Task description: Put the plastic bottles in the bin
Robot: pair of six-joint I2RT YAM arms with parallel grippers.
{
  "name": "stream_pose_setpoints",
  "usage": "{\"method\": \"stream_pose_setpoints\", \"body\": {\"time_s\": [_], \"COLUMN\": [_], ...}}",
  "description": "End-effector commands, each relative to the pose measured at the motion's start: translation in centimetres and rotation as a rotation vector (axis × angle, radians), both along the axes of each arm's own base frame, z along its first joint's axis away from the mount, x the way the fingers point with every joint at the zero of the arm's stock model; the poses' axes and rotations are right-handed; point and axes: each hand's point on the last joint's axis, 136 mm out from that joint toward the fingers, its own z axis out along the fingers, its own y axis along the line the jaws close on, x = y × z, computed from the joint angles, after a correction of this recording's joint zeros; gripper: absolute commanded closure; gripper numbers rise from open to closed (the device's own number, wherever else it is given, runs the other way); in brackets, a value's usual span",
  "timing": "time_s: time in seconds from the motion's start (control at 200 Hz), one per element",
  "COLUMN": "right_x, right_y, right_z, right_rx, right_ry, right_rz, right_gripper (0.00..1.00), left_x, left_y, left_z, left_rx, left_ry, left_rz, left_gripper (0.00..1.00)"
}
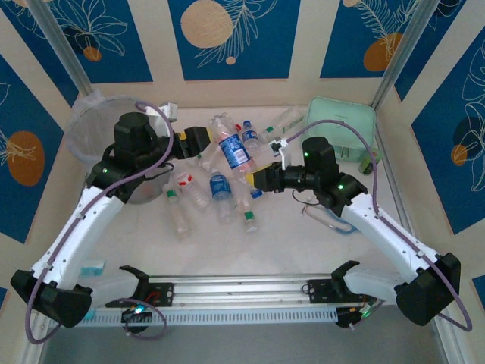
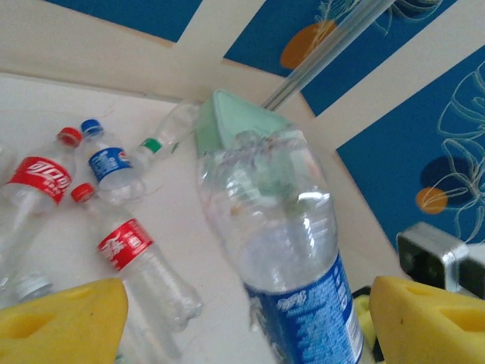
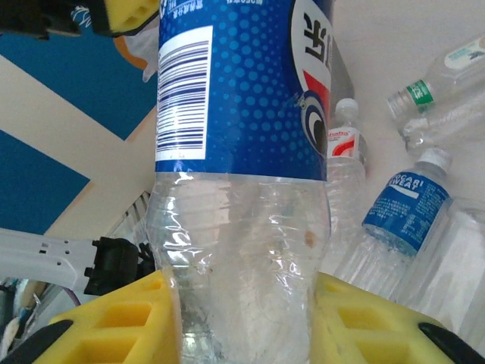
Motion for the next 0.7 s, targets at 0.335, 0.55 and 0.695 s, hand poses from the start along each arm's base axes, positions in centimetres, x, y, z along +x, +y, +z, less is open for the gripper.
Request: {"method": "stream_pose_setpoints", "body": {"time_s": [0.335, 0.55, 0.695], "right_x": [-0.8, -1.1, -1.1], "right_y": [1.2, 1.8, 2.5], "right_z": [1.8, 1.5, 0.5], "right_rx": [0.007, 0.010, -0.011], "right_ry": [-0.131, -0.131, -0.119], "right_rz": [0.052, 0.064, 0.074], "right_gripper": [0.76, 0.77, 0.77], "left_x": [-0.1, 0.4, 0.6], "left_y": [-1.8, -1.8, -1.6], "left_z": [0.2, 0.0, 0.2], "left_rx": [-0.092, -0.090, -0.094], "left_ry": [0.006, -0.003, -0.016], "left_rz": [-0.013, -0.002, 0.013], "left_gripper": [0.17, 0.21, 0.28]}}
